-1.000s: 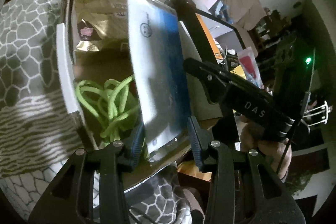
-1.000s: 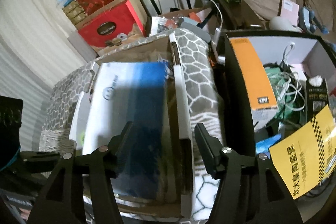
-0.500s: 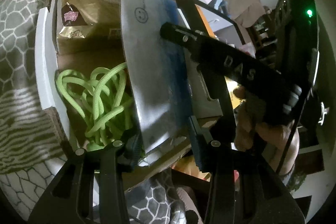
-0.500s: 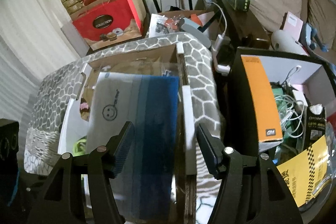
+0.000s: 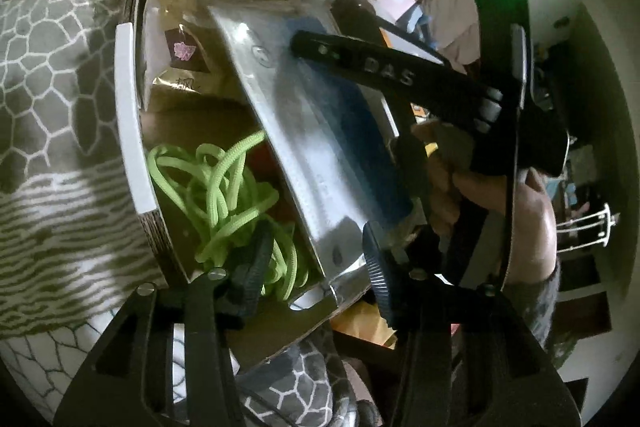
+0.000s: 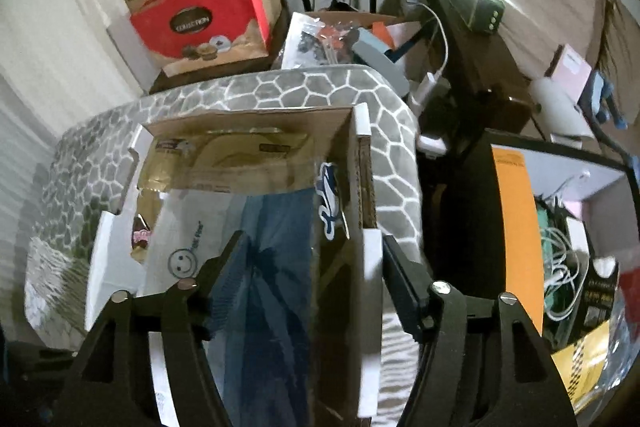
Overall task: Organize objects
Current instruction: 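Push the envelope down into the box with the left tool and release, then move the left tool to the box wall and grasp it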
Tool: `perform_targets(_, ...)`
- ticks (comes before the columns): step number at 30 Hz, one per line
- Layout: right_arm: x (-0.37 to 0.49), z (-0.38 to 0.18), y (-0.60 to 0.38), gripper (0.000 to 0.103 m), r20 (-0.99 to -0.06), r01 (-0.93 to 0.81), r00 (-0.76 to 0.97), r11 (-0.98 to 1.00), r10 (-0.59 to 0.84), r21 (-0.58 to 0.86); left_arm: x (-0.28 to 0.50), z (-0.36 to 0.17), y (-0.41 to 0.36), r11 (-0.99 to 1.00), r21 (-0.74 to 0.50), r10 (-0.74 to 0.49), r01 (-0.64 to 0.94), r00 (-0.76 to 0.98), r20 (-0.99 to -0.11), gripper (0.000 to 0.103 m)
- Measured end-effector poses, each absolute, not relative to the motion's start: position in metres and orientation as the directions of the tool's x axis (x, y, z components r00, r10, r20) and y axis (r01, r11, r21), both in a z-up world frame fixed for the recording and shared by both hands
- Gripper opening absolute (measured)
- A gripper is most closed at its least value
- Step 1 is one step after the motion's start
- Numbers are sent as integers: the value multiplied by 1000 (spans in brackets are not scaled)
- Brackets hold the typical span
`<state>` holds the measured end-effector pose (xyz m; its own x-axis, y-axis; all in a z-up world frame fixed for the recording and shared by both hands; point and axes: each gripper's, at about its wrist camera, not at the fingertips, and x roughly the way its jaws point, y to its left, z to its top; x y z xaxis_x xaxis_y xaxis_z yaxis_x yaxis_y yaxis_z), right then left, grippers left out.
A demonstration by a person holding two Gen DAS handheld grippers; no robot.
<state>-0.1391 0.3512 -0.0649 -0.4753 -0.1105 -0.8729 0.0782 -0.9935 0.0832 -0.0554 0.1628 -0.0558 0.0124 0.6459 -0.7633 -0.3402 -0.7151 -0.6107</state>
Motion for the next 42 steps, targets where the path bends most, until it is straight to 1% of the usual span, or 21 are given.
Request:
perform_targets(2, -138, -66, 352, 70, -871, 80, -478, -993, -116, 89, -51, -57, 168, -718, -596, 633, -359, 18, -774, 40)
perform_targets(7, -131, -66, 365, 68, -859, 65, -483, -985, -172, 161, -41, -59, 184, -732, -544, 593, -409, 10, -805, 39)
perform_targets(12, -118, -56, 371, 68, -843, 62, -512, -986, -163, 153, -42, -56, 185, -730, -557, 602, -396, 15, -799, 39)
perform_targets(16, -109, -55, 378, 68, -845, 43, -511, -987, -155, 155, -42, -49, 176, -724, -571, 619, -387, 3, -786, 42)
perform_targets(19, -103, -55, 382, 68, -842, 38, -514, -985, -166, 171, -40, -36, 169, -723, -561, 622, -403, -26, -783, 48)
perform_targets(22, -97, -51, 385, 68, -833, 36, -525, -982, -177, 186, -43, -26, 162, -731, -544, 619, -412, -65, -782, 49)
perform_targets(26, -91, -47, 389, 68, -829, 25, -530, -981, -176, 193, -51, -16, 144, -759, -516, 601, -397, -124, -789, 54)
perform_targets(28, -87, -47, 391, 68, -831, 17, -527, -980, -178, 199, -63, -17, 143, -777, -500, 586, -383, -149, -796, 56)
perform_targets(31, -82, -49, 393, 68, -832, 14, -524, -978, -183, 207, -79, -22, 138, -819, -445, 537, -362, -208, -818, 64)
perform_targets(33, -78, -52, 393, 68, -834, 11, -521, -978, -182, 207, -86, -25, 129, -832, -434, 522, -346, -221, -824, 67)
perform_targets(34, -77, -53, 394, 68, -834, 8, -520, -978, -181, 207, -89, -29, 128, -836, -436, 519, -334, -220, -826, 68)
perform_targets(35, -76, -55, 394, 67, -835, 6, -518, -977, -183, 211, -93, -33, 125, -838, -442, 519, -320, -215, -827, 68)
perform_targets(37, -76, -58, 396, 57, -838, -3, -513, -976, -186, 218, -100, -39, 123, -844, -442, 512, -305, -212, -832, 68)
perform_targets(39, -76, -62, 397, 51, -841, -10, -505, -973, -192, 229, -105, -42, 118, -849, -439, 506, -295, -211, -837, 68)
perform_targets(42, -75, -64, 398, 48, -843, -12, -503, -973, -192, 229, -108, -47, 118, -853, -438, 502, -285, -214, -838, 68)
